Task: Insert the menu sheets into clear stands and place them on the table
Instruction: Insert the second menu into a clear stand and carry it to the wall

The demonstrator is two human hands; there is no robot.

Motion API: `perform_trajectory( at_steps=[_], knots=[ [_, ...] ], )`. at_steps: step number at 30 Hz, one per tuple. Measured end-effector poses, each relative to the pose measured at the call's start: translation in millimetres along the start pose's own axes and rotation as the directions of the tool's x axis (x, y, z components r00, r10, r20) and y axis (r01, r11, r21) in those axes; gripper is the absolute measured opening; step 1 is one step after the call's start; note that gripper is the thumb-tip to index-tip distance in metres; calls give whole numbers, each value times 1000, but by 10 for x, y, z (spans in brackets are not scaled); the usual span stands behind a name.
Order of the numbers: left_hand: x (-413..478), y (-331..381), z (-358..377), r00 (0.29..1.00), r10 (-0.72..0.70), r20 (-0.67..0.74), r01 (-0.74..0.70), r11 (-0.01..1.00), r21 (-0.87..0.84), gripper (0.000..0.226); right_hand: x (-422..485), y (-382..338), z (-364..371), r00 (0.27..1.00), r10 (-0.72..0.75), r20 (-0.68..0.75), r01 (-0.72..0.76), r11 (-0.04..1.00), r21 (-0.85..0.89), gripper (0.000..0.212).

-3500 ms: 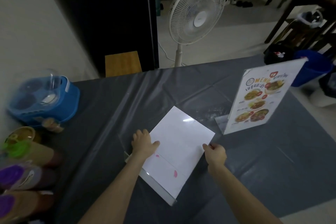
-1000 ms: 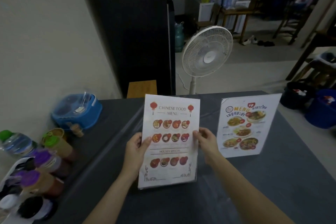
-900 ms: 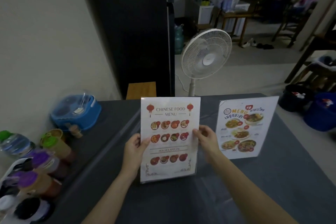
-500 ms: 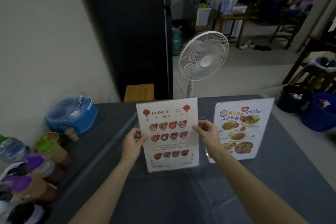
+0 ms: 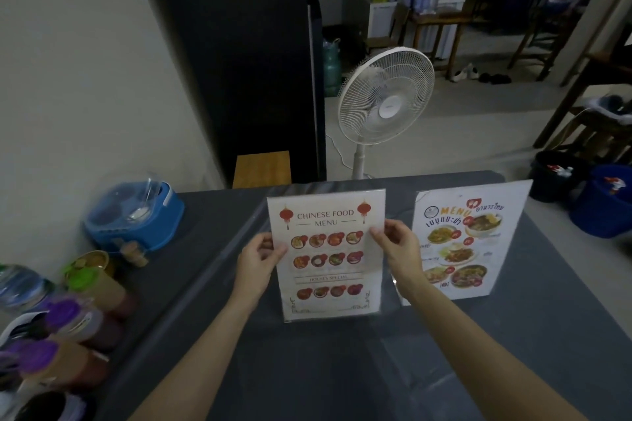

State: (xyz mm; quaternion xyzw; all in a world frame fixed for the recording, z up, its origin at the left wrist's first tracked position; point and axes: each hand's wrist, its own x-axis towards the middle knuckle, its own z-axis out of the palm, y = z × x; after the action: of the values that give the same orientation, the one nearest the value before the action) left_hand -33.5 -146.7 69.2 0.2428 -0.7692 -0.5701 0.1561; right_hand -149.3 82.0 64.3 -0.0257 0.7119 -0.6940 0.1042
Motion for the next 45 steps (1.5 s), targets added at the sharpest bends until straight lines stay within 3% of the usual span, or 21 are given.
perform_trajectory(
  at_steps=[5, 26, 36, 45],
  knots=[
    [94, 120, -25, 998, 64, -20, -64, 998, 5, 10, 47, -91, 38, 998, -56, -42, 55, 998, -20, 23],
    [104, 268, -195, 992, 119, -40, -112, 984, 139, 9, 38, -251, 63, 991, -130, 37, 133, 984, -121, 17],
    [897, 644, -1085, 980, 151, -128, -130, 978, 164, 9, 604, -950, 1024, 962, -234, 138, 252, 959, -127, 15],
    [1925, 354, -1962, 978, 115, -174, -80, 977, 200, 16, 1172, -1038, 2252, 953, -248, 175, 279, 943, -181, 13]
  ],
)
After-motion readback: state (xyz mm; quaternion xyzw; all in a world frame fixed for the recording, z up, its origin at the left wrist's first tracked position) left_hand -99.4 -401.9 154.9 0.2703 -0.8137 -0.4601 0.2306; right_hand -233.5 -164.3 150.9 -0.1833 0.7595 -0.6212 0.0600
